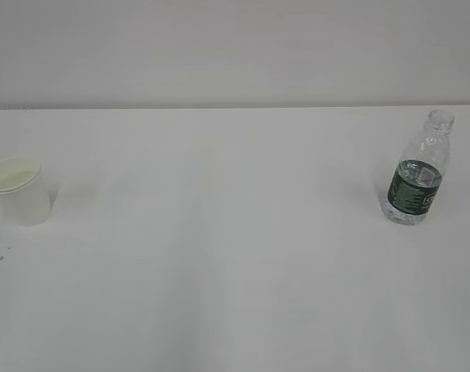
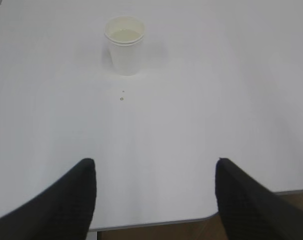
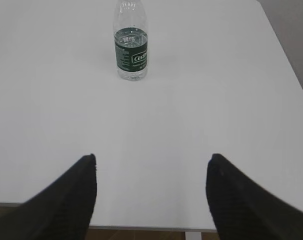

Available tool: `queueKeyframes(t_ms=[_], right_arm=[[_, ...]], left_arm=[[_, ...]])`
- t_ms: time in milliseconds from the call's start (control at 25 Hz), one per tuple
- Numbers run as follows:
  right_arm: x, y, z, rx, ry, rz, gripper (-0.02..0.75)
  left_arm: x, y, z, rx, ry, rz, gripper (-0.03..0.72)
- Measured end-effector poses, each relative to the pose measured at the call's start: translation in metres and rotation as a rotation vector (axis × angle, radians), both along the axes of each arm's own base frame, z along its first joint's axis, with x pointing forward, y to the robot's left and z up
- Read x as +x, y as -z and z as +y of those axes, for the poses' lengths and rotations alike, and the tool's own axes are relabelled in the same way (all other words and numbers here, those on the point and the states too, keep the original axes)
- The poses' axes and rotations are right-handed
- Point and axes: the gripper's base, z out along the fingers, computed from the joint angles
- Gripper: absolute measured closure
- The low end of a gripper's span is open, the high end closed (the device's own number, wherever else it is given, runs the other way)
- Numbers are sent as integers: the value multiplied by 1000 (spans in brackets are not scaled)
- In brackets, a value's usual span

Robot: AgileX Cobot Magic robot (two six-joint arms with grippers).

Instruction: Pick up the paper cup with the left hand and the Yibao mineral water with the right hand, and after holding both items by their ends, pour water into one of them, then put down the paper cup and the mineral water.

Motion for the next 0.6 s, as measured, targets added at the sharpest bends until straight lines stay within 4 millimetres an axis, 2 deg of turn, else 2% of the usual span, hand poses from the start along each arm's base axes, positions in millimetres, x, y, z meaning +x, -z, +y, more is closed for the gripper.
queueKeyframes(t_ms=[600], right_arm=[[0, 0, 0, 0, 0, 0, 218]], left_arm=[[0, 0, 0, 0, 0, 0, 152]])
